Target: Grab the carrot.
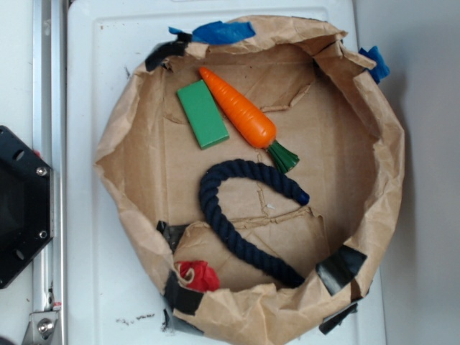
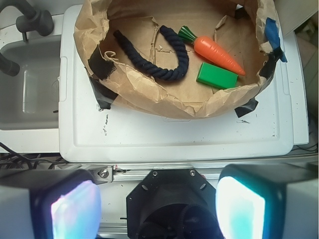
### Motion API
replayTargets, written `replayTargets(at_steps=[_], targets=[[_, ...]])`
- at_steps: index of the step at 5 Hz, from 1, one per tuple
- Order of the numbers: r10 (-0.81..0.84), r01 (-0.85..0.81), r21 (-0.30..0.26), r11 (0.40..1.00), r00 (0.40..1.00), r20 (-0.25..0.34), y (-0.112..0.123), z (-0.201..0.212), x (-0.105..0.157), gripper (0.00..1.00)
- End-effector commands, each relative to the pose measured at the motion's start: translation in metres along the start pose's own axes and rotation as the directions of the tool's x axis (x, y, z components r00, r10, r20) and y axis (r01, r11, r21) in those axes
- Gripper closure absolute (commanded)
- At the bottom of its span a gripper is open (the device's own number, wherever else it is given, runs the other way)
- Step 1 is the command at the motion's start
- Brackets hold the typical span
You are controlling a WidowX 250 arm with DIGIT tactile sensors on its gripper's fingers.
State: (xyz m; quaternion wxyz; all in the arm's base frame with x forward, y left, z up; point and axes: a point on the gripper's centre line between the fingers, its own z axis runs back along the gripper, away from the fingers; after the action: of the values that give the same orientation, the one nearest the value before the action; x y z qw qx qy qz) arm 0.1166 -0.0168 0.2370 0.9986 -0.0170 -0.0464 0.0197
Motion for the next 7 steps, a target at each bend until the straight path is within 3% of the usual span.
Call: replayTargets(at_steps=[1,2,3,4,5,6,7], targets=[[0.000,0.000,0.000,1.000,1.000,0.000,0.000,0.000,0.000,0.00],[-0.142,0.143,0.055,0.988,0.990,-0.014,0.000,-0.008,0.040,0.00],[-0.290,0.294,0.070,0.953,0.955,-0.060,-0.011,-0.026,0.057,0.00],[-0.475,0.479,0.056,0.876,0.878,-0.060,-0.018,-0.047,0.067,0.00],[-0.599,0.598,-0.038,0.801,0.797,-0.076,0.028,-0.069,0.114,0.00],[-0.603,0.603,-0.077,0.794,0.797,0.022,0.064,-0.059,0.168,0.00],[-0.603,0.603,-0.077,0.794,0.797,0.022,0.064,-0.059,0.168,0.00]])
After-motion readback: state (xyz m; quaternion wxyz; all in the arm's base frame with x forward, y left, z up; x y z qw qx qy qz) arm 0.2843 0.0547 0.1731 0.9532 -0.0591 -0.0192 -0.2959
